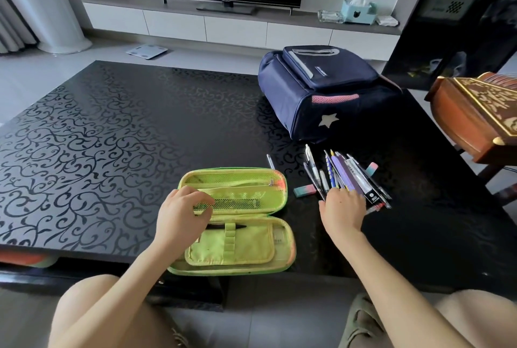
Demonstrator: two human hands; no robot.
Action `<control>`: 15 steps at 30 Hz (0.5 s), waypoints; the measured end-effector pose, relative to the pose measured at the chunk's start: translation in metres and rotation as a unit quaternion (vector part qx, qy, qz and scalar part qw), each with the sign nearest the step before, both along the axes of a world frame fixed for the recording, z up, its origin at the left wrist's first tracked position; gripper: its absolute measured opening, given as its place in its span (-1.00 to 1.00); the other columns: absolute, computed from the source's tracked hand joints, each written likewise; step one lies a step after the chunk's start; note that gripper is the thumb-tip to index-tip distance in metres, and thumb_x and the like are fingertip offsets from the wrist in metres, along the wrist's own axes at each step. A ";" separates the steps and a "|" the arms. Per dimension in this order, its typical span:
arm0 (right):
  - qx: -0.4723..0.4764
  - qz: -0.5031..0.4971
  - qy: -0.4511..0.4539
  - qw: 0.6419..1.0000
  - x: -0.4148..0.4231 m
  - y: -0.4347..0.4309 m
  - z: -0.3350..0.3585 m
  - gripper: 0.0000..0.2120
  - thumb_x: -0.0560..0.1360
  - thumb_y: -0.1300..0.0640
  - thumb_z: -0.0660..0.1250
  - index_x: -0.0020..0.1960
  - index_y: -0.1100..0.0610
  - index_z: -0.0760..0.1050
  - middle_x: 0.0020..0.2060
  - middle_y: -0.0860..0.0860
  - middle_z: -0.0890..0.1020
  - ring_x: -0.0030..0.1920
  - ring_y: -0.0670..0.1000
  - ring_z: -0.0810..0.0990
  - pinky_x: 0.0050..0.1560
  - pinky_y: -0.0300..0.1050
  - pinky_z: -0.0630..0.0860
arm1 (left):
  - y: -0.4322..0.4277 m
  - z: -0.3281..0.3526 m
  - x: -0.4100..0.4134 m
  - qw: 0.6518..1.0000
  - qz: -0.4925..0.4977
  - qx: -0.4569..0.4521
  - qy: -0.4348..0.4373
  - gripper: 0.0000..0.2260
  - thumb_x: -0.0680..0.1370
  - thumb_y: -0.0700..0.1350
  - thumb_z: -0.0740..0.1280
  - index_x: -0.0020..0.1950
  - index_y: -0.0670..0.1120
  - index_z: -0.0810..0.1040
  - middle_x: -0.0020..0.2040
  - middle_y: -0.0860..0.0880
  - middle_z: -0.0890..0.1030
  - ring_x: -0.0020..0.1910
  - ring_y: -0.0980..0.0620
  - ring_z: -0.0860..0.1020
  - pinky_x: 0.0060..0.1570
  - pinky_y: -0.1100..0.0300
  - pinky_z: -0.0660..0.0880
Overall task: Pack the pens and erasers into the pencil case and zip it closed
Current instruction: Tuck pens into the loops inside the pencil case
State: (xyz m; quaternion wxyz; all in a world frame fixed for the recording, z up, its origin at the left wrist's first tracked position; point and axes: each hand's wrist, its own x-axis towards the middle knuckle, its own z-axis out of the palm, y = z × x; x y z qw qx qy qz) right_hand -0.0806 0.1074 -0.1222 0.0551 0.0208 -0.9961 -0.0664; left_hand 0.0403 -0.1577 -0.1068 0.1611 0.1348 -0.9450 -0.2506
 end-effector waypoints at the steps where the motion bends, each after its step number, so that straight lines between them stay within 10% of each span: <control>1: 0.031 0.002 -0.010 0.999 -0.003 0.000 0.001 -0.85 0.53 0.06 0.25 -0.09 0.11 0.54 -0.20 -0.01 0.64 -0.09 0.04 0.57 -0.07 -0.12 0.40 | 0.002 0.002 -0.001 1.000 -0.003 -0.002 0.001 -0.90 0.42 -0.16 0.43 -0.11 0.01 0.65 -0.08 0.03 0.60 -0.04 -0.04 0.49 -0.10 0.18 0.28; 5: 0.069 -0.010 -0.044 0.997 -0.007 0.002 0.007 -0.86 0.48 0.25 0.23 -0.13 0.09 0.54 -0.23 -0.02 0.62 -0.13 0.04 0.55 -0.15 -0.15 0.38 | 0.009 0.008 -0.005 1.000 -0.023 0.007 -0.005 -0.90 0.44 -0.15 0.41 -0.08 0.01 0.65 -0.07 0.03 0.59 -0.01 -0.02 0.49 -0.11 0.17 0.32; 9: -0.139 -0.011 0.033 0.990 0.012 0.005 0.026 -0.77 0.55 0.08 0.21 -0.19 0.14 0.55 -0.39 -0.03 0.54 -0.29 0.02 0.49 -0.36 -0.18 0.27 | 0.023 0.016 -0.005 0.997 -0.046 0.061 -0.013 -0.87 0.52 -0.09 0.32 0.02 -0.02 0.63 -0.02 0.06 0.60 -0.03 0.06 0.51 -0.12 0.22 0.35; 12: -0.462 0.074 -0.075 0.881 0.055 -0.019 0.034 -0.70 0.52 0.05 0.26 -0.32 0.16 0.58 -0.46 -0.04 0.58 -0.43 -0.04 0.47 -0.38 -0.15 0.33 | 0.041 0.028 -0.001 0.979 -0.078 0.182 -0.051 -0.75 0.58 -0.02 0.23 0.19 -0.04 0.55 0.09 0.10 0.59 0.05 0.15 0.51 0.02 0.26 0.41; 15: -0.590 0.134 -0.186 0.774 0.098 -0.049 0.035 -0.71 0.53 0.12 0.30 -0.36 0.11 0.59 -0.47 0.02 0.59 -0.44 -0.09 0.40 -0.32 -0.13 0.35 | 0.061 0.036 0.008 0.906 -0.085 0.414 -0.023 -0.80 0.58 -0.04 0.21 0.13 -0.02 0.55 0.02 -0.01 0.66 0.05 0.05 0.59 0.09 0.12 0.51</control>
